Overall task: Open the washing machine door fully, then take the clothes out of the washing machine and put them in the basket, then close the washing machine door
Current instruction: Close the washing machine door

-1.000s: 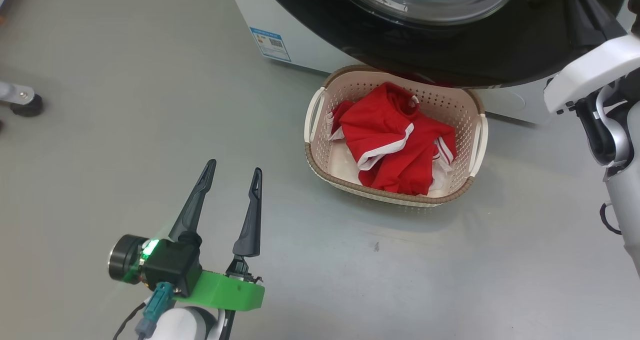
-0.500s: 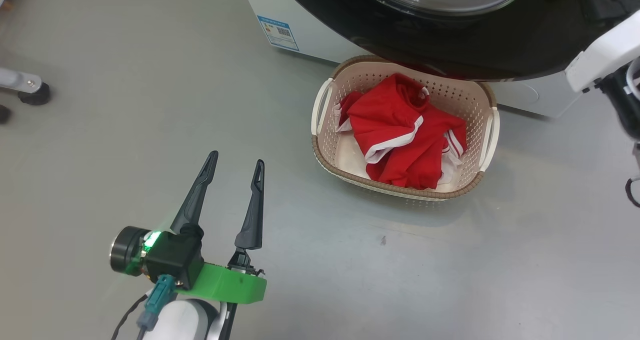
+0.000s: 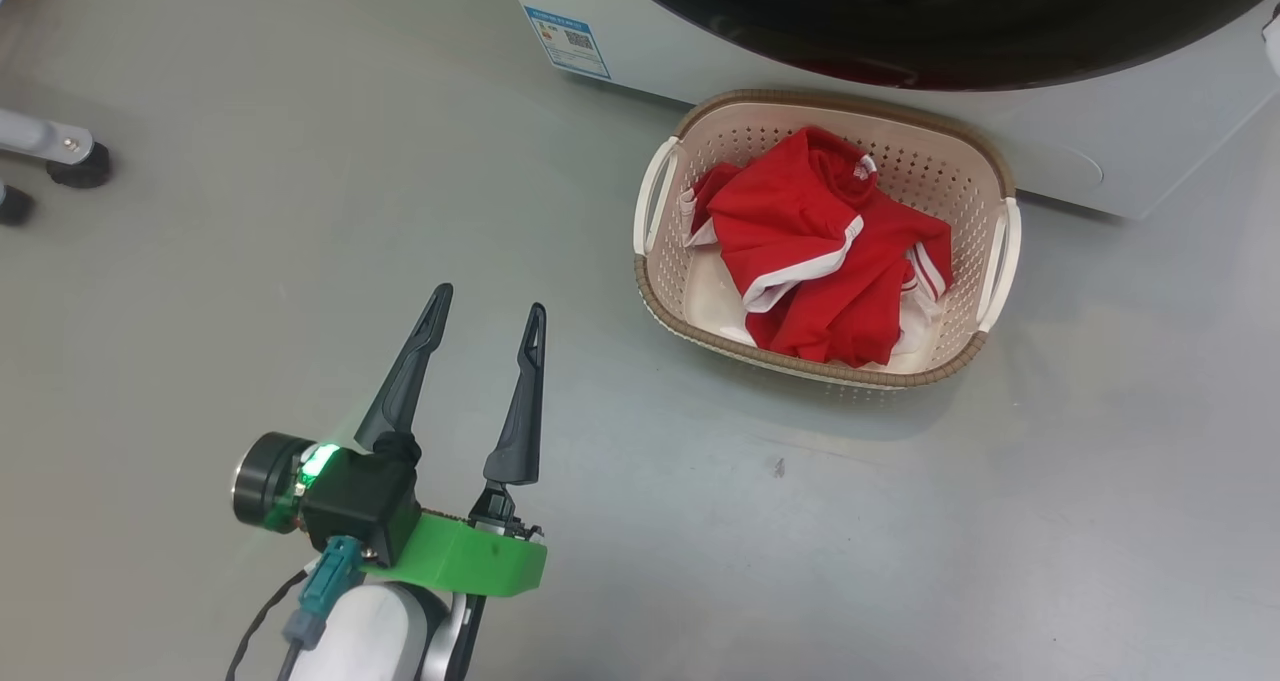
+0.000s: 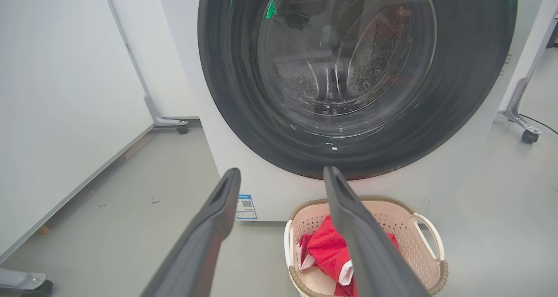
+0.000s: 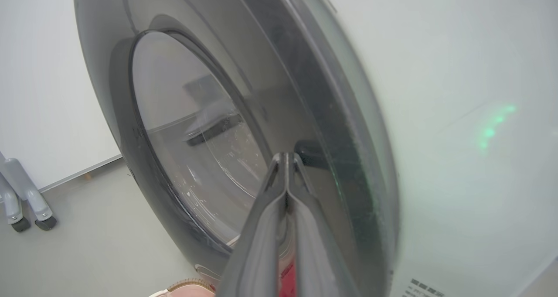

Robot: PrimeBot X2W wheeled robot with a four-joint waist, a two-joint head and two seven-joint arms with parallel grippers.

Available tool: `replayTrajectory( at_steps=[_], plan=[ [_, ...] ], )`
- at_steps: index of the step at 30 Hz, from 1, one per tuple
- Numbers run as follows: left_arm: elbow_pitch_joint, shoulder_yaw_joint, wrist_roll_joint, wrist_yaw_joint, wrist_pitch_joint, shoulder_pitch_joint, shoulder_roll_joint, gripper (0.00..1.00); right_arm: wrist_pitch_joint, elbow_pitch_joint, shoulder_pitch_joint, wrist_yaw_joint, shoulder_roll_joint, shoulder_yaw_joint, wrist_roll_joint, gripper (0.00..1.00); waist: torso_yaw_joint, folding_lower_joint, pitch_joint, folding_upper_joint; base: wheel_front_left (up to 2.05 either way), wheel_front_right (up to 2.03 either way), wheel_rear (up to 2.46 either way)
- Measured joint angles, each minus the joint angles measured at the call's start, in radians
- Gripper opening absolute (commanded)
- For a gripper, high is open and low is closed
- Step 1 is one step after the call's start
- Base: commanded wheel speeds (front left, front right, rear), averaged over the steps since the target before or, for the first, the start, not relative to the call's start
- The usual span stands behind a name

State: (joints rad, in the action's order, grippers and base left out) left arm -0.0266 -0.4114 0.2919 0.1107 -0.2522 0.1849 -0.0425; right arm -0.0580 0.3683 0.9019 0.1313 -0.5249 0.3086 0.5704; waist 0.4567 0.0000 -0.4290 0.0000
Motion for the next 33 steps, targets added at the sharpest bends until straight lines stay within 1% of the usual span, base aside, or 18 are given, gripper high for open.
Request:
replayTrajectory(
  at_steps=[4, 6, 13, 17, 21, 29, 33],
  plan=[
    [-0.004, 0.001, 0.000, 0.000, 0.000, 0.007, 0.001, 1.00, 0.014, 0.026, 0.013, 0.003, 0.000, -0.010, -0.003, 0.00, 0.004, 0.0000, -0.004, 0.0000, 0.00, 0.00, 0.00],
    [-0.005, 0.001, 0.000, 0.000, 0.000, 0.011, 0.001, 1.00, 0.028, 0.038, 0.014, 0.012, 0.002, -0.017, -0.009, 0.00, 0.006, 0.0000, -0.005, 0.0000, 0.00, 0.00, 0.00],
    [-0.009, 0.000, 0.004, 0.000, 0.000, 0.016, 0.001, 1.00, 0.064, 0.077, 0.022, 0.012, 0.022, -0.018, -0.009, 0.00, 0.010, 0.0000, -0.004, 0.0000, 0.00, 0.00, 0.00],
    [-0.007, 0.007, 0.004, 0.000, 0.000, 0.016, 0.002, 1.00, 0.100, 0.097, 0.021, 0.007, 0.035, 0.002, -0.009, 0.00, 0.005, 0.0000, 0.004, 0.0000, 0.00, 0.00, 0.00],
    [-0.004, 0.018, 0.004, 0.000, 0.000, 0.016, 0.002, 1.00, 0.139, 0.103, 0.001, -0.001, 0.061, 0.011, -0.005, 0.00, -0.007, 0.0000, 0.014, 0.0000, 0.00, 0.00, 0.00],
    [0.011, 0.033, 0.001, 0.000, 0.000, 0.016, 0.002, 1.00, 0.235, 0.104, -0.100, -0.001, 0.126, 0.012, 0.004, 0.00, -0.048, 0.0000, 0.039, 0.0000, 0.00, 0.00, 0.00],
    [0.019, 0.045, -0.006, 0.000, 0.000, 0.016, 0.002, 1.00, 0.279, 0.104, -0.160, -0.012, 0.161, 0.008, 0.010, 0.00, -0.075, 0.0000, 0.054, 0.0000, 0.00, 0.00, 0.00]
  ],
)
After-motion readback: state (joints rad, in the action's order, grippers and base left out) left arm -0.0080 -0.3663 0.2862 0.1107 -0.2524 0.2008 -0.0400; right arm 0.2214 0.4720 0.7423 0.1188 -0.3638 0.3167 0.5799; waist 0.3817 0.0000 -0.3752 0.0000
